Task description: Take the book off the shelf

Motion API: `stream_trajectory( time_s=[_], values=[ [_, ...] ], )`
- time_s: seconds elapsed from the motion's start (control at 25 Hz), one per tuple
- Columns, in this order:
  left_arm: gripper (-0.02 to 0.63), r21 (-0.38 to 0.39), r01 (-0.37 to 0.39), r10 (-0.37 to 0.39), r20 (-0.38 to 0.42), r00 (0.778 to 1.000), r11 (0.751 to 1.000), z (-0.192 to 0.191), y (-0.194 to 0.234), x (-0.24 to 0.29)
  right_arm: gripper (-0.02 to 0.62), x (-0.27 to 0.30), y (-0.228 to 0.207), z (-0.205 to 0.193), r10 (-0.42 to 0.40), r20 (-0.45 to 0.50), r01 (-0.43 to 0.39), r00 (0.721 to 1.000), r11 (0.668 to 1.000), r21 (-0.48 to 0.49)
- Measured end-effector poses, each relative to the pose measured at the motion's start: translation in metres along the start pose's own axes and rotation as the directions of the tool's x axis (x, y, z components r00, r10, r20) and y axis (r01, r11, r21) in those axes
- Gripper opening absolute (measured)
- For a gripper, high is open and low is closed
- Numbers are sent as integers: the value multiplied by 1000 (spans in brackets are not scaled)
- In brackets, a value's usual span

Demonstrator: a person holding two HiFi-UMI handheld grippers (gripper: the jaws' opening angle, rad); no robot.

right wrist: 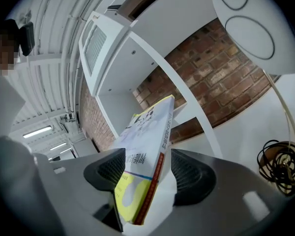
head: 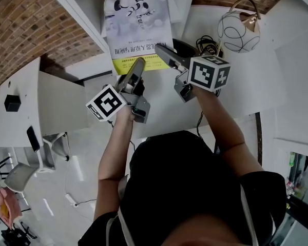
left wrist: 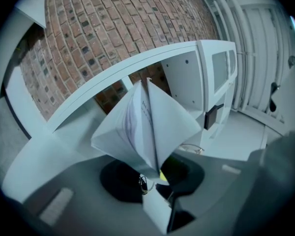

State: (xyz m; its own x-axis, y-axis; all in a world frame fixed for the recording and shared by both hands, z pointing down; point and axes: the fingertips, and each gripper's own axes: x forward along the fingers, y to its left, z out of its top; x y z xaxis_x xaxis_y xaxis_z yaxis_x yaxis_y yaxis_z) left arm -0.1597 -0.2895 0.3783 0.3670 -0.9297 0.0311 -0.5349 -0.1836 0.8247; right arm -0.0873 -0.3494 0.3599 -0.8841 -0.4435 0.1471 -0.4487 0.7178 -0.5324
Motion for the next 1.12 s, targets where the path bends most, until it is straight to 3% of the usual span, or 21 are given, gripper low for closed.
stream_trajectory(
  time_s=[0.36,0.56,0.72,1.12],
  values=[
    [97,-6,-2,2,-10,1000,1000,-1,4,-2,276,32,-7,6,100,-81,-101,992,995,-15],
    [97,1,7,-7,-22,1000,1000,-1,6,-2,260,36,-3,17,147,-80,-147,986,989,-2],
    [98,-14,31,-31,-14,999,999,-3,8,1,252,45,-2,13,147,-126,-153,981,987,-40],
    [114,103,-21,22,-5,1000,994,-4,26,4,241,53,-4,6,135,-130,-142,982,988,-52]
  ],
)
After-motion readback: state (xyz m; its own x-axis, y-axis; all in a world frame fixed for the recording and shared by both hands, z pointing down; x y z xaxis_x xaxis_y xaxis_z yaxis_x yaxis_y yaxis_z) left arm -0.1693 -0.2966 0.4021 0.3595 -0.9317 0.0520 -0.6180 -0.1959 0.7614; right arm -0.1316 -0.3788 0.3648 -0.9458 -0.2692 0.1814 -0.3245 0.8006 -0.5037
